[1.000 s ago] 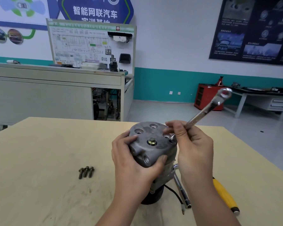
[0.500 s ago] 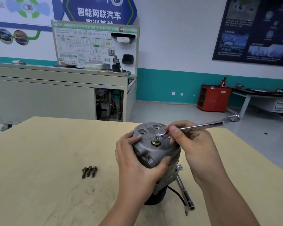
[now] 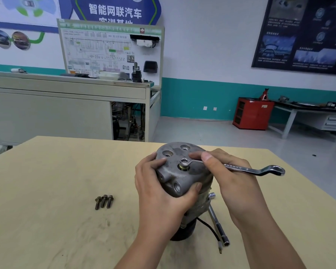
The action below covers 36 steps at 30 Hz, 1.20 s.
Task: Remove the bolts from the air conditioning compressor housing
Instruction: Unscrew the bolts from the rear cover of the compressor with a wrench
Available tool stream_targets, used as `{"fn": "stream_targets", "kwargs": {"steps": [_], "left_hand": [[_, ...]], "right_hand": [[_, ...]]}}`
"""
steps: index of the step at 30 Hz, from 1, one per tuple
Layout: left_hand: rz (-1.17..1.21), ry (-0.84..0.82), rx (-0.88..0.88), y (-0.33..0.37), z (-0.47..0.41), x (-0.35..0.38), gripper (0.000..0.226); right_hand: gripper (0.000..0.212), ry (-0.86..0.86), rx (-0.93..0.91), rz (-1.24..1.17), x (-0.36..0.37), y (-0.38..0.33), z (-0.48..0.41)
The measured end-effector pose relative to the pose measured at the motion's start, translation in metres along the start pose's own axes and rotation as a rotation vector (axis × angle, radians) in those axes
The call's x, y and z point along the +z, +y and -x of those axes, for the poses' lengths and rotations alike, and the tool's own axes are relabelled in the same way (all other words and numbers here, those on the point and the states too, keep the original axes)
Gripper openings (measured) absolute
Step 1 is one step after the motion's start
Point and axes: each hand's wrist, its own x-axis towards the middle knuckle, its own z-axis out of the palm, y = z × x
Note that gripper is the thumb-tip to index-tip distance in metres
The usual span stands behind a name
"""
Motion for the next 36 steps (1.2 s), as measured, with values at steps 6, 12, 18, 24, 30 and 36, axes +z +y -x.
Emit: {"fn": "stream_targets", "kwargs": {"steps": [6,12,18,24,30,36], "left_hand": [[-0.013,0.016,0.014,-0.002,0.000,0.001,0.062],[-0.026,0.013,0.024,-0.002,0.000,-0.001,0.060],[-0.010,-0.015,0.014,0.001,0.000,-0.001,0.059],[-0.032,-0.015,0.022,0.003,0.000,0.002,0.058],[-0.050,-0.023,0.011,0.002,-0.001,0.002,0.060],[-0.052,-0.021,0.004,-0.001,-0.001,-0.003,0.059]], "right_hand": [[0.017,0.082,-0.056,0.026,0.011,0.005,0.009],[0.023,0.052,-0.031,0.005,0.010,0.004,0.009],[0.017,0.194,0.160,-0.259,-0.003,0.008,-0.006],[0.041,0.364,0.220,-0.238,0.008,0.013,-0.029],[0.012,0.196,0.246,0.044,0.021,0.002,-0.054],[0.011,0.045,0.242,0.294,0.034,-0.006,-0.064]]}}
